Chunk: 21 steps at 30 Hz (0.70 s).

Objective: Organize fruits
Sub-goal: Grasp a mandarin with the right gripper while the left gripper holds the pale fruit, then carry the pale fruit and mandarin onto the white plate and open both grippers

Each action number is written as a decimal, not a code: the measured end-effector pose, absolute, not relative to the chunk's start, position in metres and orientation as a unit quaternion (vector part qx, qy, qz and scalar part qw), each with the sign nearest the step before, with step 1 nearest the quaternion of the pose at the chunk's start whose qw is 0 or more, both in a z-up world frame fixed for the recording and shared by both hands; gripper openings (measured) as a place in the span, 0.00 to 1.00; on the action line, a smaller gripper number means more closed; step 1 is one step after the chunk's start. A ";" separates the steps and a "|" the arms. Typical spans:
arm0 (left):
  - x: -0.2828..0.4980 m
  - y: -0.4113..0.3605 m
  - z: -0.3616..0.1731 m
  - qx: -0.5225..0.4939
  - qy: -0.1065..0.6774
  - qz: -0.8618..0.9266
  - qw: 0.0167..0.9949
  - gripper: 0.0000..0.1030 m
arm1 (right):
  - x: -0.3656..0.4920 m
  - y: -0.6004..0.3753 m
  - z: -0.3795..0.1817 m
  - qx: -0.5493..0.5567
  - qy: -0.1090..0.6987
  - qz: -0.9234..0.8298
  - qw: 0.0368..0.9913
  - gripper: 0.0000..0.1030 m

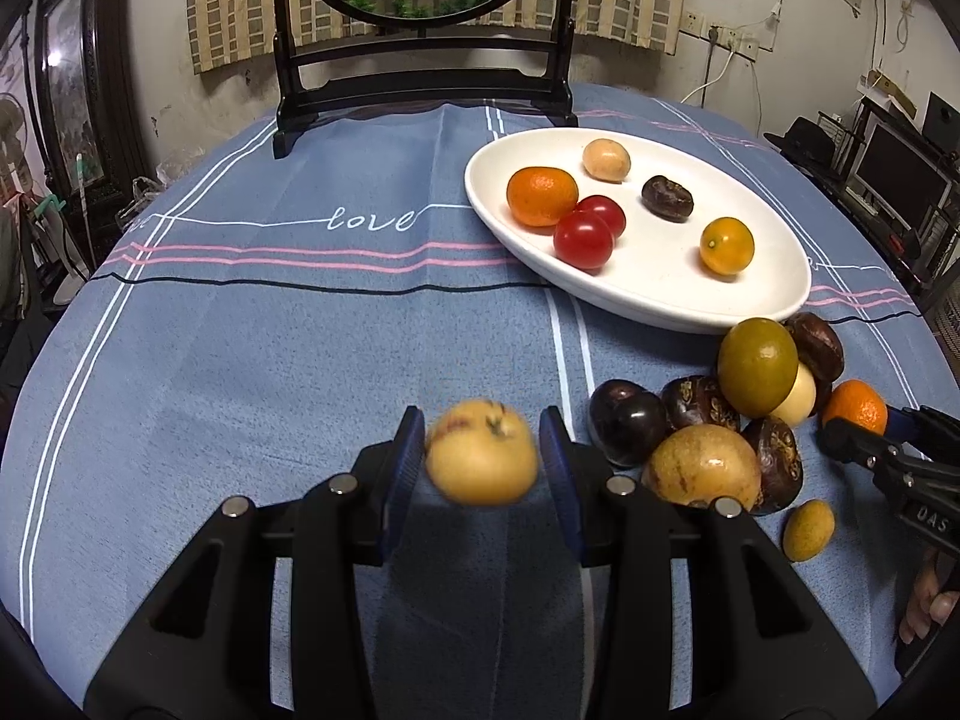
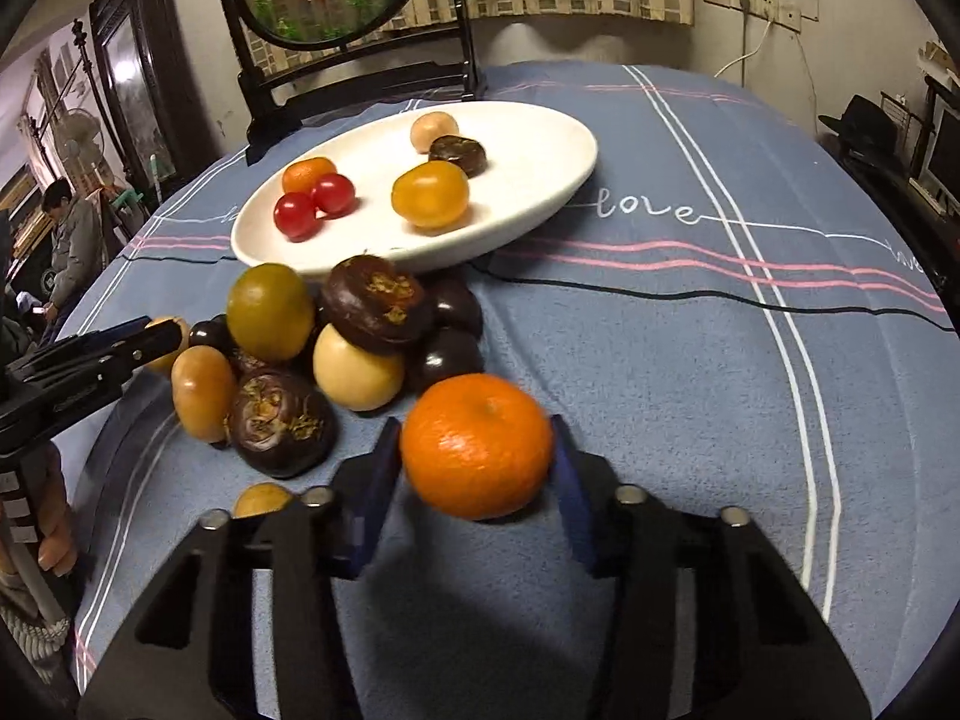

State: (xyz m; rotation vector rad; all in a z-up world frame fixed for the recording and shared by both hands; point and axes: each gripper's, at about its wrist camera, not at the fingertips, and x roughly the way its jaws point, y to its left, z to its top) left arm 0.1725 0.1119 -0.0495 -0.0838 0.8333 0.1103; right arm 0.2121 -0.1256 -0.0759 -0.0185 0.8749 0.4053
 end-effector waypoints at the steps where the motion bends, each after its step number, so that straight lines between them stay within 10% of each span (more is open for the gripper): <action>1: 0.172 0.112 -0.050 -0.041 0.405 0.053 0.912 0.40 | 0.213 -0.128 -0.076 0.000 0.422 0.198 0.885 0.45; 21: 0.176 0.121 -0.057 -0.081 0.415 0.031 0.906 0.38 | 0.212 -0.134 -0.074 0.023 0.419 0.207 0.884 0.44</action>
